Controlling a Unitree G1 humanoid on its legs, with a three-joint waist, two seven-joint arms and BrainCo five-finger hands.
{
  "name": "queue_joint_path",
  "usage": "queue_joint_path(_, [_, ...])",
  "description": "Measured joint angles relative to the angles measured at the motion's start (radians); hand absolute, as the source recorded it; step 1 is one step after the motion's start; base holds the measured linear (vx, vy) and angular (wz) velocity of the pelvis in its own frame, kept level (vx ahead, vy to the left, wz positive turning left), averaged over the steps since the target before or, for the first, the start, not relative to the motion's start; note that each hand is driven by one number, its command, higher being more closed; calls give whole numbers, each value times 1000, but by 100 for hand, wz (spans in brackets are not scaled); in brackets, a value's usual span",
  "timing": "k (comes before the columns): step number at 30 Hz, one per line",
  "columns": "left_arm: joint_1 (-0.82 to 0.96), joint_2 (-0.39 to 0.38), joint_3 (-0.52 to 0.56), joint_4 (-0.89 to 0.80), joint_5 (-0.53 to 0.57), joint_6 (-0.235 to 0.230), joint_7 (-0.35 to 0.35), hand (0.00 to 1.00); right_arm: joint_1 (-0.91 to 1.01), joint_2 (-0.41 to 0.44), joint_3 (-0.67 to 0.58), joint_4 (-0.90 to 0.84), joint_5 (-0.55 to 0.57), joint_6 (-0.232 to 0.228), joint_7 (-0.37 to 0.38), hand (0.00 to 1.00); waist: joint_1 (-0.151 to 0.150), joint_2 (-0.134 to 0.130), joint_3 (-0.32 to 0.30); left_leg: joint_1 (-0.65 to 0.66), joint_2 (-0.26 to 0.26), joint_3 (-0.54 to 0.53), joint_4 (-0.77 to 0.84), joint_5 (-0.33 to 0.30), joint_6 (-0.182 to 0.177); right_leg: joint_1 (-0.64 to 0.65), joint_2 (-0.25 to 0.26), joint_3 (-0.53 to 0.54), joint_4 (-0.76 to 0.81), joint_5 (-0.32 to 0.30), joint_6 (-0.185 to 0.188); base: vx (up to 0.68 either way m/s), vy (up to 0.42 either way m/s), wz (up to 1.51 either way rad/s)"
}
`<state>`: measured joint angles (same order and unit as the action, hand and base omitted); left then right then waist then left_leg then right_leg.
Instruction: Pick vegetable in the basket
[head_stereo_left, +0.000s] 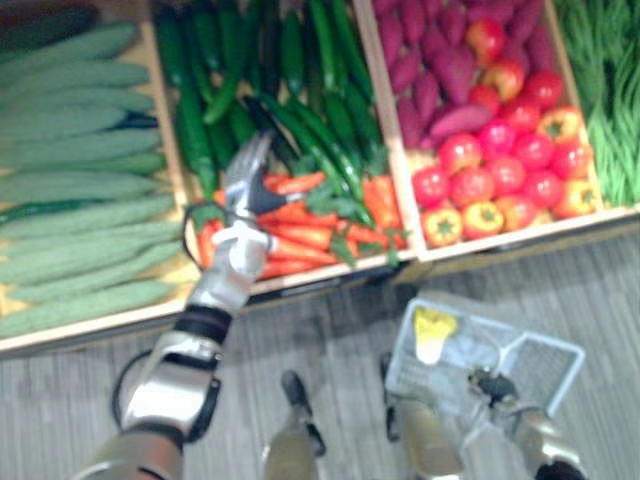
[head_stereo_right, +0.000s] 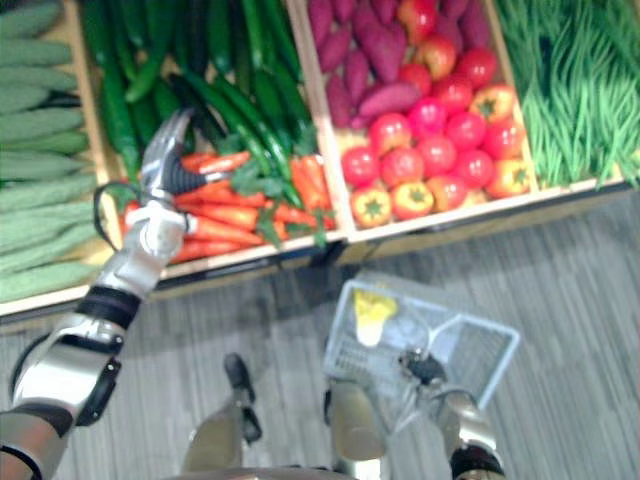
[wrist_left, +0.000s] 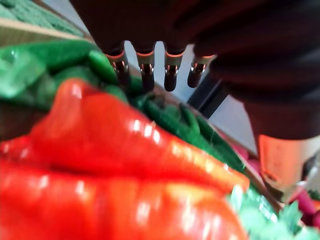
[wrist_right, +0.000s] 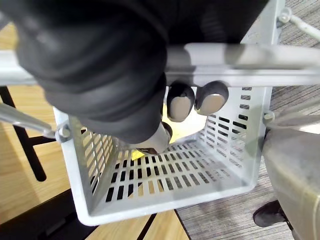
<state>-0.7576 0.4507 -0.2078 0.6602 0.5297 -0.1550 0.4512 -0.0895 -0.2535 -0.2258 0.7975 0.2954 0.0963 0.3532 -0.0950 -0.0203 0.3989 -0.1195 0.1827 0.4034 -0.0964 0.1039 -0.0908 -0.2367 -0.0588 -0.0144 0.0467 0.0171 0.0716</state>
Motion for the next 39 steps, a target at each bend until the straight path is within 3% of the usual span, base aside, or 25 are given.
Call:
queue_joint_path(1, [-9, 1, 1, 3, 3, 3, -2, 0, -2, -8, -1, -1, 2, 0, 1, 100, -9, 7, 8, 0, 2, 1, 0, 0, 0, -1, 2, 0, 2, 0, 0, 17, -29, -5])
queue_joint_path(2, [-35, 1, 0, 23, 3, 4, -9, 100, -2, -12, 0, -5, 23, 0, 4, 100, -10, 8, 10, 0, 3, 2, 0, 0, 0, -4, 3, 3, 6, 0, 0, 23, -19, -5])
queue_joint_path(8, [-113, 1, 5, 59, 26, 14, -33, 100, -5, -15, -1, -7, 58, 1, 8, 100, -11, 3, 19, -29, -14, 21, 0, 0, 0, -43, -13, 19, 10, 2, 3, 0, 13, -3])
queue_joint_path(14, [-153, 2, 7, 65, 35, 79, -77, 100, -8, -26, -2, -9, 60, 2, 28, 100, -10, 2, 19, -33, -24, 25, 0, 0, 0, -57, -23, 20, 28, 2, 5, -9, 14, 1])
queue_joint_path(19, [-154, 2, 5, 101, 23, 83, -95, 100, -11, -35, -2, -18, 59, 2, 34, 100, -11, 3, 20, -33, -26, 26, 0, 0, 0, -60, -26, 20, 35, 4, 8, -9, 5, 1])
queue_joint_path(24, [-132, 3, -6, 53, 43, 36, 28, 100, 1, -32, -5, -37, 58, -1, 30, 100, -9, 6, 18, -33, -32, 24, 0, 0, 0, -59, -35, 11, 40, 4, 10, 11, 6, 3])
queue_joint_path(28, [-65, 22, -4, -175, 98, -14, 118, 100, 25, -2, -30, -35, 55, -20, 0, 100, -3, 11, 15, 3, -35, 19, 0, 0, 0, -15, -40, -10, 40, 4, 10, 59, 11, 10])
queue_joint_path(29, [-31, 23, 0, -254, 122, -44, 141, 100, 46, 5, -44, -35, 55, -26, -5, 100, 0, 24, 8, 32, -36, 16, 0, 0, 0, 22, -43, -23, 35, 4, 10, 53, 10, 16])
queue_joint_path(35, [161, 23, 35, -439, 154, -148, 167, 100, 110, 11, -94, 4, 19, -36, -43, 100, -1, 87, -73, 93, -49, -6, -1, 0, 0, 116, -53, -62, 11, -6, 21, 34, 16, 18])
queue_joint_path(39, [325, 12, 21, -532, 153, -206, 157, 100, 162, 42, -84, 2, -12, -36, -77, 100, -4, 93, -155, 126, -36, -2, -1, -19, -1, 164, -40, -72, -19, -6, 21, -3, -2, 1])
